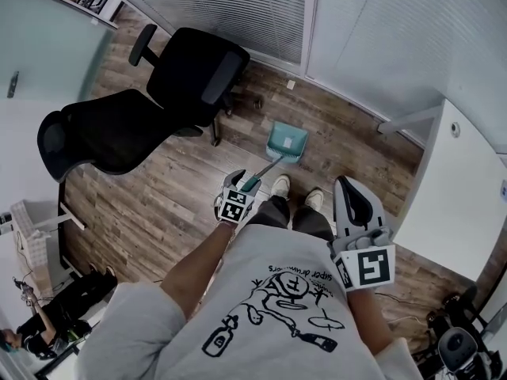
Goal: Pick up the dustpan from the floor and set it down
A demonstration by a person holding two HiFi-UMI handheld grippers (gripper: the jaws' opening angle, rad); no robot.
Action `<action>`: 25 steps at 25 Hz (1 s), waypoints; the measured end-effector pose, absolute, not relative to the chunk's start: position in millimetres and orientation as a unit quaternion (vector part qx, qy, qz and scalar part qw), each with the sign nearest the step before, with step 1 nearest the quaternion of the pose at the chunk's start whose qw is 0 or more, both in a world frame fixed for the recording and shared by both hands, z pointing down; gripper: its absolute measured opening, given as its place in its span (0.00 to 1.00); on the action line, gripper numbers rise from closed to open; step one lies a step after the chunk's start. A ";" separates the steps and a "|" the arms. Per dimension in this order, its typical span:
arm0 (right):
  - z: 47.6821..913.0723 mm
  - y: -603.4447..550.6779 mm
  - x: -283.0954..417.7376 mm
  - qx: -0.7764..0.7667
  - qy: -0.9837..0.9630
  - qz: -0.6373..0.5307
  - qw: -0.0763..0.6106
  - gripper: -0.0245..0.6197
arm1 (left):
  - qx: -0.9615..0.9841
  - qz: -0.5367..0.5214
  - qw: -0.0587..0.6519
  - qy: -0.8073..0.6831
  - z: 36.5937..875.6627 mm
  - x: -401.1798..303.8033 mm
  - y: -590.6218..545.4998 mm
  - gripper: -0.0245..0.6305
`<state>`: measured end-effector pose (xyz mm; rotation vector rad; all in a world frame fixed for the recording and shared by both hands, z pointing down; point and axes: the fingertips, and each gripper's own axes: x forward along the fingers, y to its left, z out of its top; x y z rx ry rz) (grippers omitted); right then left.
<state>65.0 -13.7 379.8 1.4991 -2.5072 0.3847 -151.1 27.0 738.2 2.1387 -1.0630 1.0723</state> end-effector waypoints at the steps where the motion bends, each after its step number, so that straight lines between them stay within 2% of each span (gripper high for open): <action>1: 379.2 -13.3 65.8 0.506 -0.847 0.129 0.097 0.04 | 0.793 0.384 0.254 -0.399 729.3 -149.7 23.2 0.39; 15: 348.0 -13.1 82.7 0.516 -0.846 0.099 0.092 0.04 | 0.876 0.161 0.169 -0.421 514.2 -82.5 -41.9 0.37; 25: 313.7 -10.7 97.1 0.530 -0.841 0.068 0.088 0.04 | 0.918 0.021 0.106 -0.382 355.3 -35.9 -53.0 0.24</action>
